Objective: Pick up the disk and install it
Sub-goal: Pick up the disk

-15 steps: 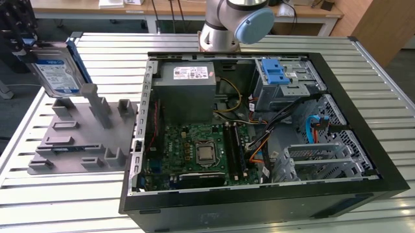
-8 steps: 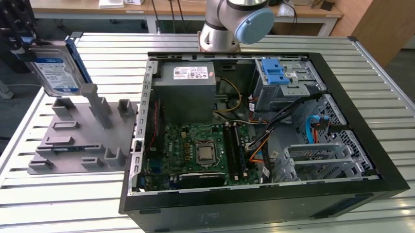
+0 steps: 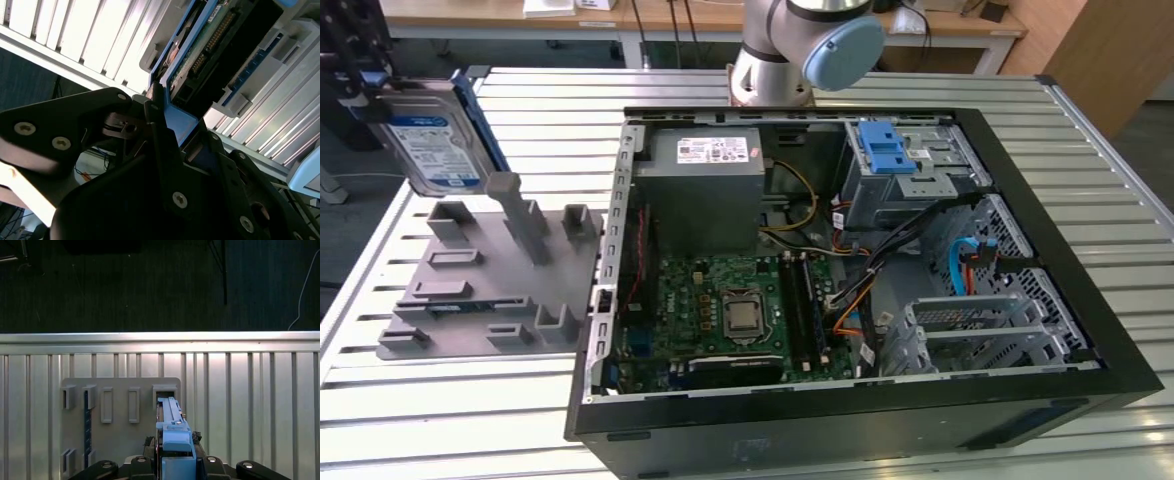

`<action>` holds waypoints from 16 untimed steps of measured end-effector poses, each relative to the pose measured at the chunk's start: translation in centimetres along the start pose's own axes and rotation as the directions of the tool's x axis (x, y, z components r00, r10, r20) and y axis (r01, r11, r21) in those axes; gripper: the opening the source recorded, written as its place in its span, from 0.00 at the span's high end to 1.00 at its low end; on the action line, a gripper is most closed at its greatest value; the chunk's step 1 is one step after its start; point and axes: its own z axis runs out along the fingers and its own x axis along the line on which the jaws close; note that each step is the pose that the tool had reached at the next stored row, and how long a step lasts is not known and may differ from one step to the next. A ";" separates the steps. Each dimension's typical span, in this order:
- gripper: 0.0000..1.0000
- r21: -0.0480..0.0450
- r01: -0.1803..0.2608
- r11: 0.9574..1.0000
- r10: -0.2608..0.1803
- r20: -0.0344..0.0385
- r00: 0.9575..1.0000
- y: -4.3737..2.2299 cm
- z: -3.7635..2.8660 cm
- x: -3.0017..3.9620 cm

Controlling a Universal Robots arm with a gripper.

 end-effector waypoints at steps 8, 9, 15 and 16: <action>0.64 0.000 0.000 1.000 0.000 0.000 1.000 0.00 -0.39 0.00; 0.64 0.000 0.000 1.000 0.000 0.000 1.000 0.00 -0.43 0.00; 0.64 0.000 0.000 1.000 0.000 0.000 1.000 0.00 -0.72 0.00; 0.64 0.000 0.000 1.000 0.000 0.000 1.000 0.00 -0.77 -0.01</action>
